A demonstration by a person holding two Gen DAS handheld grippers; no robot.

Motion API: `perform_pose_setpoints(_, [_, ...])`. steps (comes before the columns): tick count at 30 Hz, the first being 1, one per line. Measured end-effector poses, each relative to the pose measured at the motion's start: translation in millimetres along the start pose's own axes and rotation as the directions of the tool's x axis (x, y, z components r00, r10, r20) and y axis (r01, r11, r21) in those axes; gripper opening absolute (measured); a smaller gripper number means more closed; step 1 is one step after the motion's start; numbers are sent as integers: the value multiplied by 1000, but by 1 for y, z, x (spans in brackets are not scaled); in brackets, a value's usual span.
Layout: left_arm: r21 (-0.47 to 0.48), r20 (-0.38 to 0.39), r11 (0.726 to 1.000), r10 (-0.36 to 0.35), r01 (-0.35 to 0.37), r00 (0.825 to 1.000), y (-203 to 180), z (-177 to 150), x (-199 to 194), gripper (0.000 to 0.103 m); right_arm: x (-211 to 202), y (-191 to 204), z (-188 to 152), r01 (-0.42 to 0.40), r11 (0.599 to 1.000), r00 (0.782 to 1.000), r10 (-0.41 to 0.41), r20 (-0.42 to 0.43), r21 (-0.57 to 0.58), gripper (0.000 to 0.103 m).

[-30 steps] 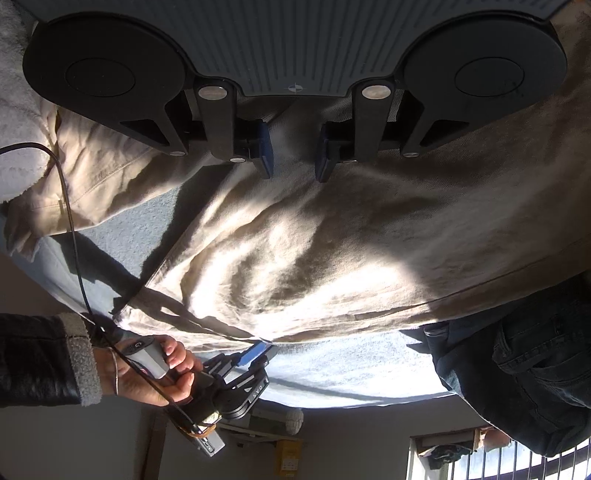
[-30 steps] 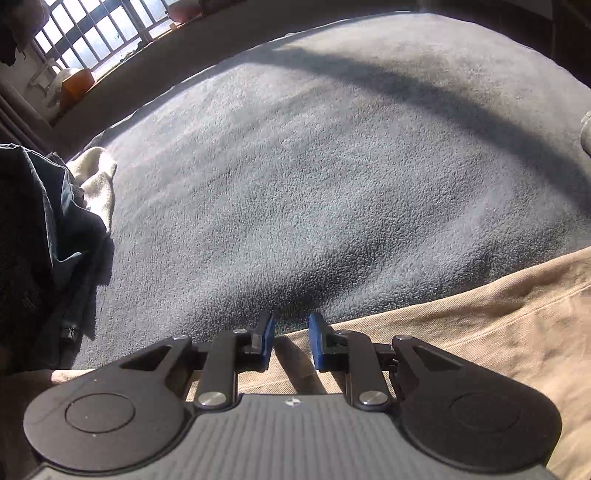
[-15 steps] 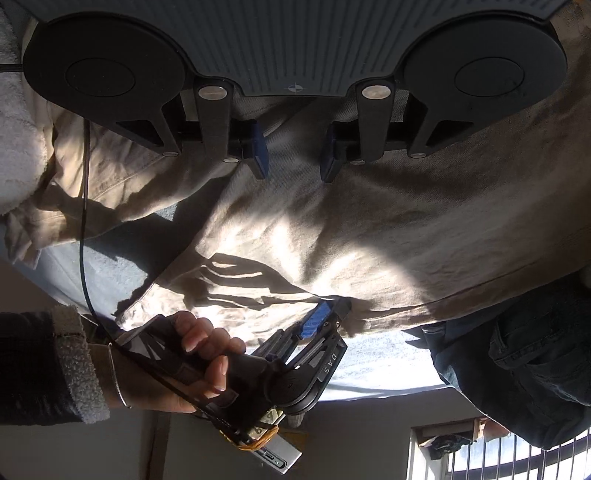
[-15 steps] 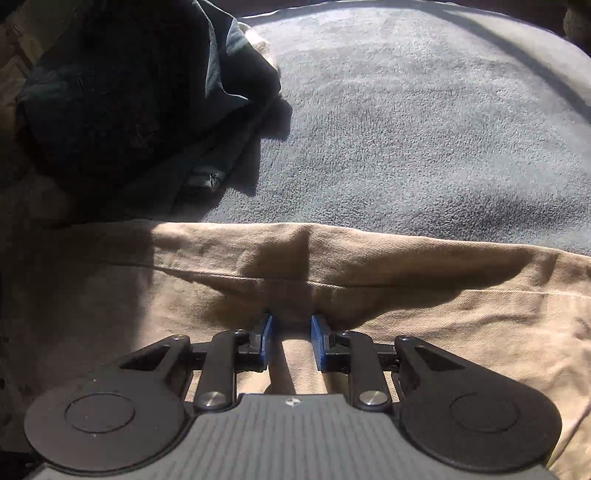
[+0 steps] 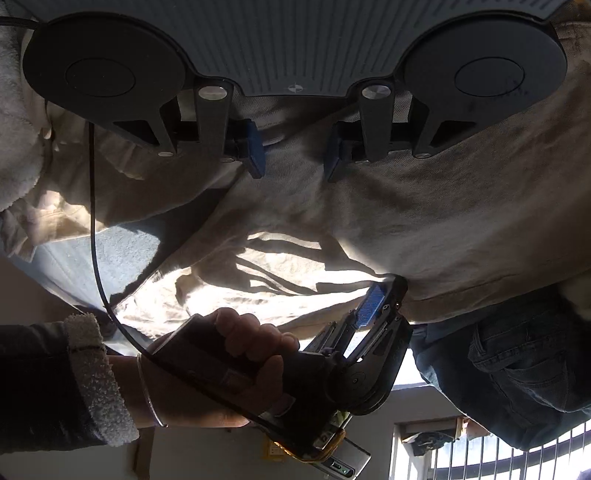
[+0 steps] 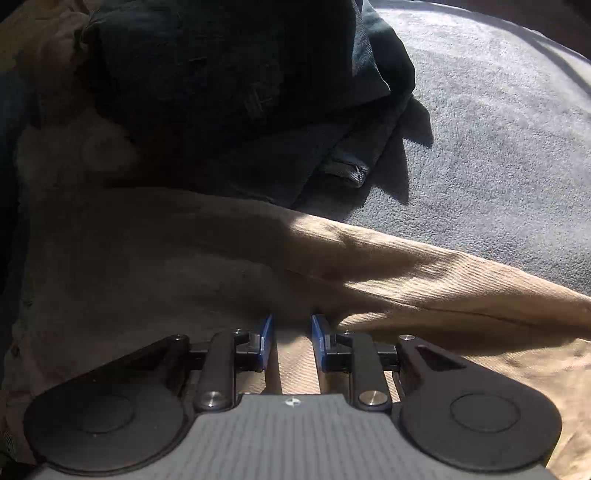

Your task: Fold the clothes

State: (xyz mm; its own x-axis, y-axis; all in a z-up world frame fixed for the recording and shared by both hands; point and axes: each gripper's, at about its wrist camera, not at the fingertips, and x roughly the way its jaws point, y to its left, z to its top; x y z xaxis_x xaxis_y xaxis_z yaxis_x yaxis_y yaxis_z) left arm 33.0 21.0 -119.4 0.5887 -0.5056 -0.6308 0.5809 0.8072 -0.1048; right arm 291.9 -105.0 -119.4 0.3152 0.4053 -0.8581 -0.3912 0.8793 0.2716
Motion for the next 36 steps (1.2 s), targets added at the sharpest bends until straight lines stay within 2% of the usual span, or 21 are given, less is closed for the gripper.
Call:
perform_pose_setpoints(2, [10,-2,1000,3,-3,1000,-2,0,0,36,-3,-23,12,-62,981,990,37,137,186,24])
perform_pose_setpoints(5, [11,-8,1000,5,-5,1000,-2,0,1,37,-22,-64,10,-109,907,963,-5,270,406,25])
perform_pose_setpoints(7, [7,-12,1000,3,-3,1000,-1,1,2,37,-43,-91,0,-145,876,955,2,298,460,25])
perform_pose_setpoints(10, [1,-18,1000,1,-1,1000,0,1,3,39,-93,-130,-32,-113,864,953,-45,299,491,25])
perform_pose_setpoints(13, [-5,-24,1000,-2,1,1000,1,2,4,39,-144,-172,-69,-2,848,950,-164,267,529,25])
perform_pose_setpoints(16, [-11,-30,1000,-4,4,1000,2,3,5,39,-177,-230,-106,162,775,931,-324,165,610,26])
perform_pose_setpoints(17, [-13,-32,1000,-5,5,999,2,3,6,39,-182,-251,-115,197,746,928,-352,124,637,26])
perform_pose_setpoints(19, [-17,-35,1000,-7,6,999,3,3,7,39,-178,-289,-127,225,709,935,-351,58,668,26])
perform_pose_setpoints(21, [-14,-46,1000,3,-4,999,1,5,8,39,-167,-320,-133,276,671,916,-401,25,688,24])
perform_pose_setpoints(23, [-4,-58,1000,13,-13,998,0,7,10,40,-161,-349,-129,216,640,913,-400,79,738,24])
perform_pose_setpoints(24, [4,-63,1000,17,-17,998,-1,8,11,40,-160,-357,-125,193,625,904,-412,110,757,24])
perform_pose_setpoints(26, [11,-72,1000,21,-21,997,-2,9,12,40,-163,-374,-115,182,623,875,-456,164,761,24])
perform_pose_setpoints(29, [18,-82,1000,24,-22,996,-2,10,13,40,-182,-383,-117,154,588,839,-502,209,794,25])
perform_pose_setpoints(30, [16,-83,1000,23,-22,996,-2,10,13,40,-192,-380,-123,144,572,817,-530,230,807,25])
perform_pose_setpoints(32, [13,-83,1000,21,-20,996,-1,10,12,40,-211,-377,-140,76,578,818,-502,280,813,26])
perform_pose_setpoints(35, [0,-81,1000,16,-16,997,1,10,13,41,-223,-369,-165,11,614,900,-350,260,789,26])
perform_pose_setpoints(36, [-4,-82,1000,16,-16,997,1,10,13,41,-224,-367,-172,13,616,913,-329,242,788,26])
